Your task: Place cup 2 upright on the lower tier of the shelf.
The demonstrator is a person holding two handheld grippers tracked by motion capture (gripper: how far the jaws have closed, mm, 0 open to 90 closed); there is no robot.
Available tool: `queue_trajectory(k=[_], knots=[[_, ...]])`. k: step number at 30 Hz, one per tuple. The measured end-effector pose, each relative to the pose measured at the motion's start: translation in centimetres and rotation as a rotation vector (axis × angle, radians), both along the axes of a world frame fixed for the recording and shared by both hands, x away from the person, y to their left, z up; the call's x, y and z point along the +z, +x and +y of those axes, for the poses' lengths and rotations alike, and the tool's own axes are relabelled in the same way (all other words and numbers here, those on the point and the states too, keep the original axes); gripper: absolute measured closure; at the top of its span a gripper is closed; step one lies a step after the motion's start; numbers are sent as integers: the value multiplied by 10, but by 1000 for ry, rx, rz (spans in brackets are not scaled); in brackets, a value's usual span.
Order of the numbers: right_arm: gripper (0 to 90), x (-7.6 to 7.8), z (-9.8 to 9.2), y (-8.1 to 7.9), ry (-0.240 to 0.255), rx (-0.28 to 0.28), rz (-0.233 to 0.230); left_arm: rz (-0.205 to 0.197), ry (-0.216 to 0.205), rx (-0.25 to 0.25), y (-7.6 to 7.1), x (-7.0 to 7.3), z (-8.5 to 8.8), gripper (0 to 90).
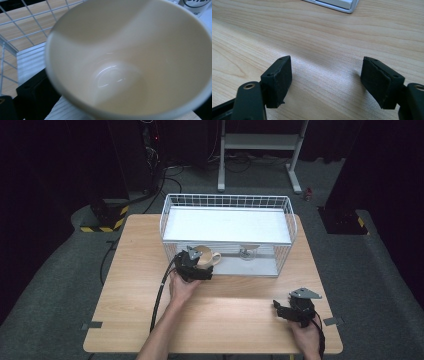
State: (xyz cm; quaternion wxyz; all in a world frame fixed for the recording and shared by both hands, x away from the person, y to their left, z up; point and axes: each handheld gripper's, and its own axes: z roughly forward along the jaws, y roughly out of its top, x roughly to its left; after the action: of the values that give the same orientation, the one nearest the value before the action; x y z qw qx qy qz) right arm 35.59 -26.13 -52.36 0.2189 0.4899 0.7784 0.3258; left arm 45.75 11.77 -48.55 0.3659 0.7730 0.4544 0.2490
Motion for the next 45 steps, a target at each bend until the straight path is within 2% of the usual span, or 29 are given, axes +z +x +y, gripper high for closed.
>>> queue_trajectory(k=[8, 11, 17, 19, 25, 28, 32, 36, 40, 45], knots=[[251, 0, 0, 0, 0, 0, 0, 23, -39, 16, -9, -6, 5, 18], [251, 0, 0, 0, -1, 1, 0, 37, -20, 10, -12, -6, 8, 25], [251, 0, 0, 0, 0, 0, 0, 21, -23, 17, -19, -9, 9, 72], [250, 0, 0, 0, 0, 0, 0, 27, -24, 20, -21, -11, 10, 82], [250, 0, 0, 0, 0, 0, 0, 29, -2, 15, -25, -14, 9, 139], [250, 0, 0, 0, -1, 1, 0, 46, -23, 22, -24, -16, 7, 167], [250, 0, 0, 0, 0, 0, 0, 61, -30, 30, -23, -18, 7, 163], [250, 0, 0, 0, 1, 2, 1, 60, 20, 25, -24, -20, 4, 166], [250, 0, 0, 0, 1, 1, 1, 61, 6, 32, -22, -21, 4, 171], [248, 0, 1, -1, 3, 0, 5, 59, 21, 44, -22, -20, 2, 226]])
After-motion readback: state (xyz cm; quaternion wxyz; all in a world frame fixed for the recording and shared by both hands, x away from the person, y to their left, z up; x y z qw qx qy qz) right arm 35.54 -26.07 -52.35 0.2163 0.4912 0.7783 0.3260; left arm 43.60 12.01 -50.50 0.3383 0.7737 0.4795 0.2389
